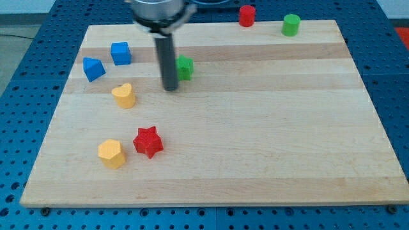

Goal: Move the green star below the red circle

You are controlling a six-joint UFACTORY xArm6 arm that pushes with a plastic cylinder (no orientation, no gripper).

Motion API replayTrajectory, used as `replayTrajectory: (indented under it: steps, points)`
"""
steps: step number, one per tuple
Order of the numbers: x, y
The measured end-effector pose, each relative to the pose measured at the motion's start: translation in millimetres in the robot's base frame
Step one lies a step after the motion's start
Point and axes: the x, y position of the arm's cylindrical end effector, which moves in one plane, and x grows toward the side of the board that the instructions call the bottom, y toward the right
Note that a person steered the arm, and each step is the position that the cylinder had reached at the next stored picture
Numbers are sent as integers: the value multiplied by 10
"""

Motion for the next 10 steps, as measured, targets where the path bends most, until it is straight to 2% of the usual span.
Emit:
replayTrajectory:
  steps: [2,4,6,7,9,10]
  points:
    - [-675,911]
    - [-898,1424]
    - [-1254,1240]
    - [-1292,1470]
    - [-1561,1362]
    - [-1609,1606]
